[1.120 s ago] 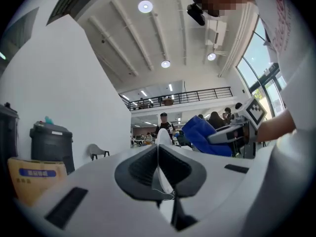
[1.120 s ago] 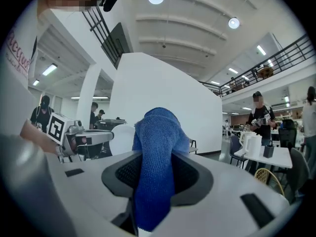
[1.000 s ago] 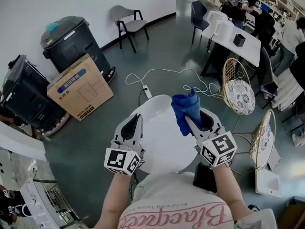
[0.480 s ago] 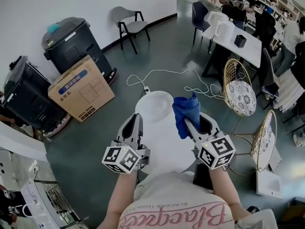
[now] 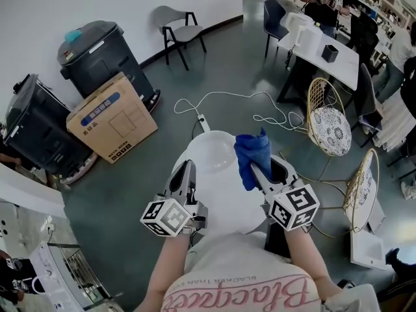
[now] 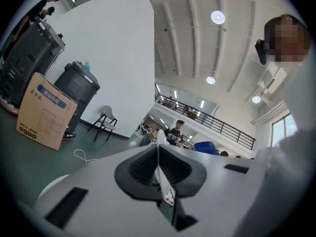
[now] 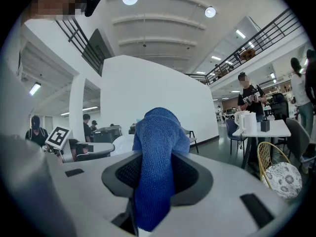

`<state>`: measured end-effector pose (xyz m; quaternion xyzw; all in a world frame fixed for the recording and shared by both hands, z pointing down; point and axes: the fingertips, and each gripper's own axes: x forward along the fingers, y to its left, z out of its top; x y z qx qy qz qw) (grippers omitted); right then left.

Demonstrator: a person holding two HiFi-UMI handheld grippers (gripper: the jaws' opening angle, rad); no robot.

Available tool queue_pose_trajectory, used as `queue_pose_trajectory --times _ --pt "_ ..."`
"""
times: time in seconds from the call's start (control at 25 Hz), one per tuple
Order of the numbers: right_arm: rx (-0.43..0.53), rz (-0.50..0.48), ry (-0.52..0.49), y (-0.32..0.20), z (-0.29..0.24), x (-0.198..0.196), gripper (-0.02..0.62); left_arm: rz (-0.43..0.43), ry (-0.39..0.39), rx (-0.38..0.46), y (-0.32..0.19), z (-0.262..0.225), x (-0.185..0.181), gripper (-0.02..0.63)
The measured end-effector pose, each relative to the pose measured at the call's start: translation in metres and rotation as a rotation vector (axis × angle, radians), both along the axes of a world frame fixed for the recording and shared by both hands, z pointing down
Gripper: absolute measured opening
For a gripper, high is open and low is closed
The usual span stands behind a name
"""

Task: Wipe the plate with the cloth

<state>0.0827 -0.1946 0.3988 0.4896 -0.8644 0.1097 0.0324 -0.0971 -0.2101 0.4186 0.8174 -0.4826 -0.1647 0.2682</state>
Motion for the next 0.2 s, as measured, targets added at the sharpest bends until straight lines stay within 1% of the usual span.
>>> queue_pose_trajectory --times 0.2 --pt "0.005 -0.005 -0.002 0.0015 0.0014 -0.0052 0.147 0.005 0.023 0.003 0.0006 0.0017 -0.0043 0.017"
